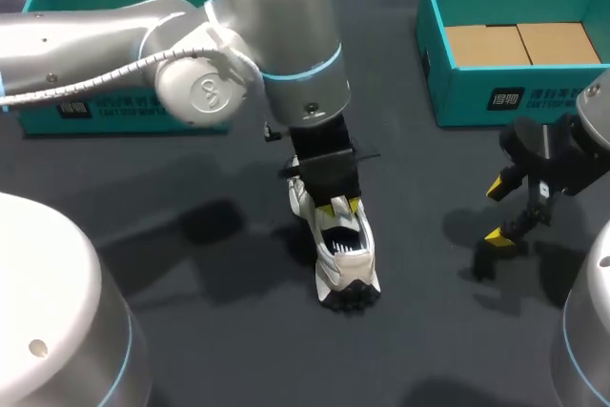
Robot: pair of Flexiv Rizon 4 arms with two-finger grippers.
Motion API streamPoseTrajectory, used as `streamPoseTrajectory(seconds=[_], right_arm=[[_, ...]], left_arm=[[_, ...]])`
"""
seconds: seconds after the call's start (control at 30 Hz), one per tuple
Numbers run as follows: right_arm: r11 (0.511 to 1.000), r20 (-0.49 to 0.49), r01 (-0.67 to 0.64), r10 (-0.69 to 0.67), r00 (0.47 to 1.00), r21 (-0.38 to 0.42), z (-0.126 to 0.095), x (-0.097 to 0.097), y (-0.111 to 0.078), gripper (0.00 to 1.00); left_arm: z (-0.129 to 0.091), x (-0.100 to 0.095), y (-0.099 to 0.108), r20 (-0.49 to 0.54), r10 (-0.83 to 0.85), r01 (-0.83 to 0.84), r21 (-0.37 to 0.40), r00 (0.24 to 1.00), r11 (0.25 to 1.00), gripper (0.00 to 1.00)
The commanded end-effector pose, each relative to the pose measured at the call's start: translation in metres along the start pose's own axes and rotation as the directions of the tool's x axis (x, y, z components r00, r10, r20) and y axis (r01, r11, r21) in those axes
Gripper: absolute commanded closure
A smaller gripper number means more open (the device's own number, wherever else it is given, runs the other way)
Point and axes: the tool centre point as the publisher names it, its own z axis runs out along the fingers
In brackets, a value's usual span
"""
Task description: Take the shoe out of the shoebox, open the shoe tongue, remove and reinsert the insole, then place the shoe into the shoebox
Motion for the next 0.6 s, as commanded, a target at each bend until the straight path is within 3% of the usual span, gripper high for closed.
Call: streamPoseTrajectory(seconds=[0.03, 0.13, 0.17, 0.23, 0.27, 0.3, 0.33, 0.6], right_arm=[[1.000, 0.004, 0.000, 0.000, 1.000, 0.001, 0.000, 0.002, -0.001, 0.00], [1.000, 0.004, 0.000, 0.000, 1.000, 0.001, 0.000, 0.002, -0.001, 0.00], [1.000, 0.004, 0.000, 0.000, 1.000, 0.001, 0.000, 0.002, -0.001, 0.00], [1.000, 0.004, 0.000, 0.000, 1.000, 0.001, 0.000, 0.002, -0.001, 0.00], [1.000, 0.004, 0.000, 0.000, 1.000, 0.001, 0.000, 0.002, -0.001, 0.00], [1.000, 0.004, 0.000, 0.000, 1.000, 0.001, 0.000, 0.002, -0.001, 0.00], [1.000, 0.004, 0.000, 0.000, 1.000, 0.001, 0.000, 0.002, -0.001, 0.00], [1.000, 0.004, 0.000, 0.000, 1.000, 0.001, 0.000, 0.002, -0.001, 0.00]], left_arm=[[-0.056, 0.019, -0.011, 0.009, -0.046, 0.047, -0.060, 0.999, 0.997, 0.62], [-0.069, 0.019, -0.013, 0.012, -0.180, 0.181, -0.051, 0.984, 0.982, 0.64], [-0.070, 0.019, -0.014, 0.000, -0.252, 0.252, -0.035, 0.968, 0.967, 0.56], [-0.069, 0.022, -0.016, -0.002, -0.331, 0.331, -0.007, 0.944, 0.944, 0.59], [-0.067, 0.024, -0.017, -0.007, -0.380, 0.380, 0.009, 0.925, 0.925, 0.53], [-0.065, 0.026, -0.018, -0.005, -0.420, 0.420, 0.002, 0.908, 0.908, 0.12], [-0.064, 0.027, -0.019, -0.006, -0.452, 0.452, -0.006, 0.892, 0.892, 0.00], [-0.065, 0.029, -0.020, -0.009, -0.456, 0.455, -0.016, 0.890, 0.890, 0.00]])
